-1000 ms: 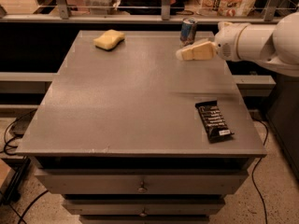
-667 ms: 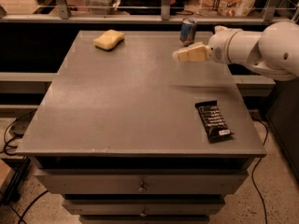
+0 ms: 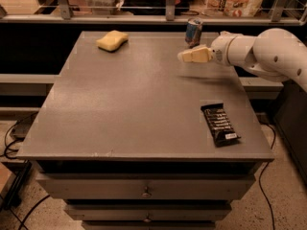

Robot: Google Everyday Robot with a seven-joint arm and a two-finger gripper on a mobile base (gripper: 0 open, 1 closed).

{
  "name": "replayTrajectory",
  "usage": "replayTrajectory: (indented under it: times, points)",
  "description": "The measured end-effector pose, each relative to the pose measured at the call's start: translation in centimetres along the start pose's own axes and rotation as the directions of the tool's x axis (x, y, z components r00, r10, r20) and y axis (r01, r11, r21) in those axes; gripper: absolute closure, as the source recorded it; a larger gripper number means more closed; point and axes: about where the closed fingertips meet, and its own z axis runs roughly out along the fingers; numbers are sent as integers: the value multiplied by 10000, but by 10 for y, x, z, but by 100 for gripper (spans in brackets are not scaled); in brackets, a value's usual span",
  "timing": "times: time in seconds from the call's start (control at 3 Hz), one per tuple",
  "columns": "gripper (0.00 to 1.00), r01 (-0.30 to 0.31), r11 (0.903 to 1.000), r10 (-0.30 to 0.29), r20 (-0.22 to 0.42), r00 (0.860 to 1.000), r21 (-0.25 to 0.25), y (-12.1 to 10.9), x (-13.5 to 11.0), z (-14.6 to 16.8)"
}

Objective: Pick redbull can

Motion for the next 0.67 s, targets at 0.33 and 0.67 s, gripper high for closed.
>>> replayTrajectory:
  times: [0.33, 0.67]
  points:
    - [0, -347, 9994, 347, -136, 9993, 5, -11, 10, 26]
    - [23, -758, 9968, 751, -271, 9968, -250, -11, 17, 53]
